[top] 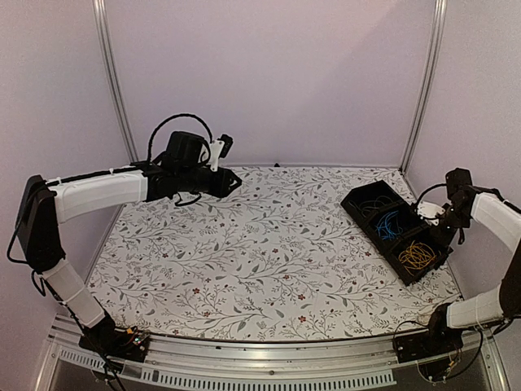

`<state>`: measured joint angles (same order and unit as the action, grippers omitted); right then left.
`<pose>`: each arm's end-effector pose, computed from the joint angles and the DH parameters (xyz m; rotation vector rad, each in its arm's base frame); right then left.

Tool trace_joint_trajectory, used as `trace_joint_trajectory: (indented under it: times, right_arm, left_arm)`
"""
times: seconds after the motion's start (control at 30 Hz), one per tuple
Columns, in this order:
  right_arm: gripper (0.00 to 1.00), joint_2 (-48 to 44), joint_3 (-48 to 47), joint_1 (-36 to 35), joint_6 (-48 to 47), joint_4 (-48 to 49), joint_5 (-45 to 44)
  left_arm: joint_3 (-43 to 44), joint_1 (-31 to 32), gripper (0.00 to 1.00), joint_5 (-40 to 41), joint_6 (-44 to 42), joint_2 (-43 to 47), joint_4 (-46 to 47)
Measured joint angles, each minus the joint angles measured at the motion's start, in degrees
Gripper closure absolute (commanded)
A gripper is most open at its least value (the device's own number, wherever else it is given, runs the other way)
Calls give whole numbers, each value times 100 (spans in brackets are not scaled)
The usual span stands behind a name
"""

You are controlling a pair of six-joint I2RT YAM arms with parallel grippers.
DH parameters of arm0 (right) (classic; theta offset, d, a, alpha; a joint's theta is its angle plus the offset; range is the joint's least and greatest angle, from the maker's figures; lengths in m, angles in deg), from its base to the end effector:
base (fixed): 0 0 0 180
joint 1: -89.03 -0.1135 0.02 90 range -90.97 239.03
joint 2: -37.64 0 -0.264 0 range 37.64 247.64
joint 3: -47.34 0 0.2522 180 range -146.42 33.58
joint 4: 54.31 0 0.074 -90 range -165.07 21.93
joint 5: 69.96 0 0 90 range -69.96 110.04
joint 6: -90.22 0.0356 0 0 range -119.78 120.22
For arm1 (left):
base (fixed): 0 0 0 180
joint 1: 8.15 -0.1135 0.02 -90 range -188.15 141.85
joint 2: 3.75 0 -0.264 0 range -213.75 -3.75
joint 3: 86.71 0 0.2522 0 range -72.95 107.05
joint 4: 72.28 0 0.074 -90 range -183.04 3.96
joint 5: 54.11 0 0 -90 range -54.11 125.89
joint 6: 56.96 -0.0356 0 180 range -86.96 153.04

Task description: Untangle the cables

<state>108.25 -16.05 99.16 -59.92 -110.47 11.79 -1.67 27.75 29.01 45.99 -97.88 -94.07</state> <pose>0.2270 -0.0457 0.2332 -1.1372 2.5509 -0.5449 0.3068 -0.2274 0.2809 0.5041 2.1115 -0.6275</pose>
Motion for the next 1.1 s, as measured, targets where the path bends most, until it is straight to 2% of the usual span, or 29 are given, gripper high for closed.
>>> trace_joint_trajectory:
  times: [0.17,0.47,0.63,0.87,0.9,1.0,1.07,1.1]
  right_arm:
    - [100,-7,0,-146,33,79,254]
    - [100,201,-7,-494,380,-92,1792]
    - [100,643,90,-494,463,-63,1939]
    - [100,660,140,-494,481,-131,1904]
    - [99,660,140,-494,481,-144,1895]
    - [81,636,138,-494,487,-197,1851]
    - [70,597,129,-494,568,-273,1808]
    - [66,579,101,-494,588,-363,1788]
  left_arm:
    - [0,2,73,-2,4,0,0]
    - [0,4,73,-26,17,0,0]
    - [0,7,73,-24,17,0,-2]
    - [0,7,73,-26,17,0,-2]
    - [0,7,73,-26,17,0,-2]
    - [0,7,74,-22,15,0,-4]
    - [0,7,63,-13,15,0,-2]
    - [0,7,42,-15,7,0,0]
